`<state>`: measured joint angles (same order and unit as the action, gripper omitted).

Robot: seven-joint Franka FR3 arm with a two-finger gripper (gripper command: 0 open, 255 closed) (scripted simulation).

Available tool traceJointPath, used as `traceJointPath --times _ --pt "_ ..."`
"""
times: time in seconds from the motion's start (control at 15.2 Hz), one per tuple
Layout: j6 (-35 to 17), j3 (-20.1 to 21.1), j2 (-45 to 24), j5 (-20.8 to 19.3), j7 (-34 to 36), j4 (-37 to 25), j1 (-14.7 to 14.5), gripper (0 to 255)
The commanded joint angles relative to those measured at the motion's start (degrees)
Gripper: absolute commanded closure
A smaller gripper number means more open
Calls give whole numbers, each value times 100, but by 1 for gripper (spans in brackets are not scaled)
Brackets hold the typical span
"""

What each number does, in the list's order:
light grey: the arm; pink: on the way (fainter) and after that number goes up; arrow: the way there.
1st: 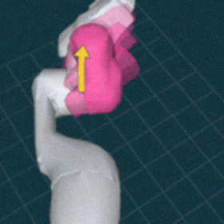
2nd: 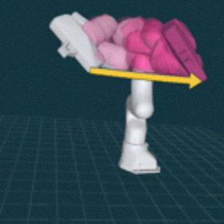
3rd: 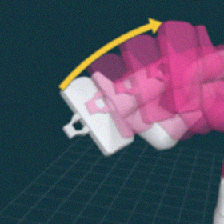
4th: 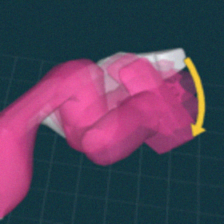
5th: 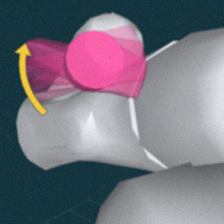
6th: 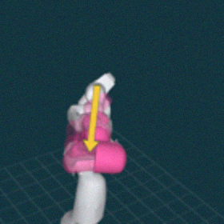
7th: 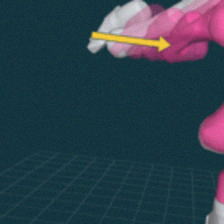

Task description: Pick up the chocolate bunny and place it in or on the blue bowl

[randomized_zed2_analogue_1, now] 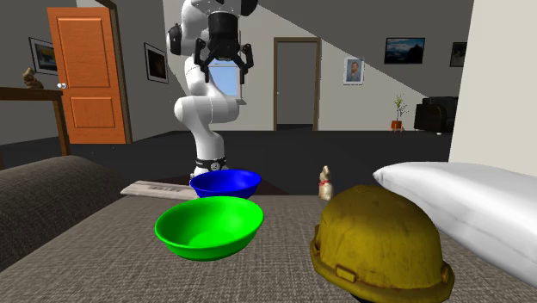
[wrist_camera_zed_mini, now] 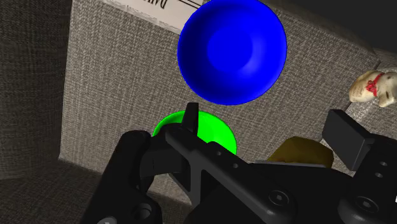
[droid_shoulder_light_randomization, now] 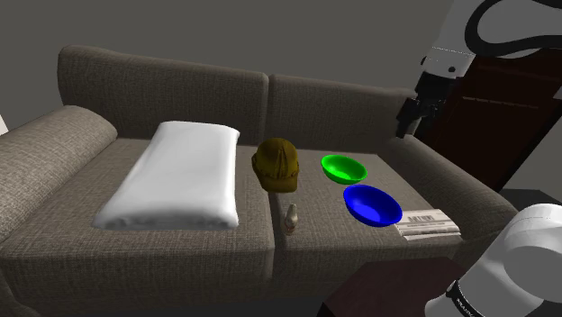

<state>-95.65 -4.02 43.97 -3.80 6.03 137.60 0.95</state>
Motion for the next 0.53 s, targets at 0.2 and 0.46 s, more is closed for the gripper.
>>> traceJointPath --times 0.2,0.46 --pt "-467 319 16 190 450 399 -90 0" --pt "-1135 768 -117 439 1051 816 -228 0"
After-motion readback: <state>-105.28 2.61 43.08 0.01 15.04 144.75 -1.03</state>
